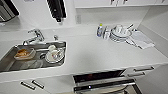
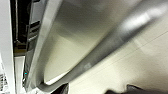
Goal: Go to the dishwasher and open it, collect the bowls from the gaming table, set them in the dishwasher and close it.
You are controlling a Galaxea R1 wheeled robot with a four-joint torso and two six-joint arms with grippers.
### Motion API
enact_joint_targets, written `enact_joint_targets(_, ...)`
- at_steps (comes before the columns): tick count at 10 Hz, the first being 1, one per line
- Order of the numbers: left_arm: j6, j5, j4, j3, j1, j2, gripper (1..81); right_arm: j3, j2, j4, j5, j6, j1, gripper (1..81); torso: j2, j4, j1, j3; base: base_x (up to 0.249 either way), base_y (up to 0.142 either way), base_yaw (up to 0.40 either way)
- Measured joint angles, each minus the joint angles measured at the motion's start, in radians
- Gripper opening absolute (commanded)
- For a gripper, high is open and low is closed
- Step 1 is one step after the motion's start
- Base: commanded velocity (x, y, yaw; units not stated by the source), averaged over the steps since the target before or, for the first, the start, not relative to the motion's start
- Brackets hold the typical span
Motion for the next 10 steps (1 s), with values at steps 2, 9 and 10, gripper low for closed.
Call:
enact_joint_targets(2, 0.003, 0.0, 0.0, 0.0, 0.0, 0.0, 81.1, 0.048, -0.01, -0.017, -0.054, 0.004, -0.057, 81.1, 0.0, 0.0, 0.0, 0.0, 0.0, 0.0, 0.0)
enact_joint_targets(9, 0.016, -0.042, 0.0, -0.004, -0.003, 0.011, 81.1, -0.313, 0.06, -0.281, -0.158, 0.003, -0.408, 81.1, 0.0, 0.0, 0.0, 0.0, 0.0, 0.0, 0.0)
enact_joint_targets(10, 0.016, -0.047, 0.0, -0.019, -0.003, 0.019, 81.1, -0.39, 0.095, -0.305, -0.129, 0.003, -0.446, 81.1, 0.0, 0.0, 0.0, 0.0, 0.0, 0.0, 0.0)
